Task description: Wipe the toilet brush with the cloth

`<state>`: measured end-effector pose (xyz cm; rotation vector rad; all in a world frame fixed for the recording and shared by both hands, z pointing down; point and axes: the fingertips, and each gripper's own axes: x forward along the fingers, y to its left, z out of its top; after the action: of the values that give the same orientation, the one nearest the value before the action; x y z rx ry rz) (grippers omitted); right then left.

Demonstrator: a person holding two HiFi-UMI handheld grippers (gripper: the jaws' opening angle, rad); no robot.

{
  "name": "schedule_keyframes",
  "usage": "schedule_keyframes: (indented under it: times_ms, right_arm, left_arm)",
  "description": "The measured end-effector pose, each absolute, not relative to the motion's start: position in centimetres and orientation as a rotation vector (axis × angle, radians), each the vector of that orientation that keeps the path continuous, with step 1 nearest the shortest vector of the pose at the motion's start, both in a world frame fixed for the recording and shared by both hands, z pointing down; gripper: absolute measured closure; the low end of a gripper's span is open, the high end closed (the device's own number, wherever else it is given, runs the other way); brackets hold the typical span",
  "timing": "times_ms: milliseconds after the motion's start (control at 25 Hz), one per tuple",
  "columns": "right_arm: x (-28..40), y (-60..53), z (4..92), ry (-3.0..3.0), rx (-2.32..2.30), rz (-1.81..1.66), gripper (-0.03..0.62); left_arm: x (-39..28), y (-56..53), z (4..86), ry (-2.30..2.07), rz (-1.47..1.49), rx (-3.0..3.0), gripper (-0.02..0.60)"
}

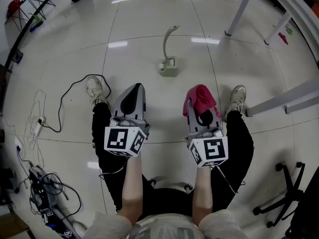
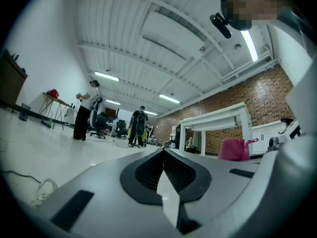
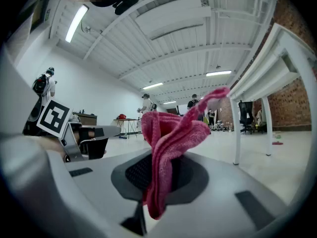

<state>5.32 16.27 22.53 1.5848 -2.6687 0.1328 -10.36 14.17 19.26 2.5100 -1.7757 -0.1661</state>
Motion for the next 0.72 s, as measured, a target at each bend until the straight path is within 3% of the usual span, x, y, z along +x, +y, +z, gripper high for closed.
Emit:
schedule_keyframes:
  times_ms: [360, 720]
  right_arm:
    - [6.9, 7.5, 21.6, -2.665, 1.645, 0.130, 0.562]
    - [6.5, 0.4, 17.5, -2.662, 1.735, 0.011, 0.562]
  left_arm:
    - [-8.2, 5.1, 18.9, -1.739, -0.141, 2.543, 0.577]
    - [-10.8, -1.0, 16.5, -1.739, -0.145, 2.607, 0.577]
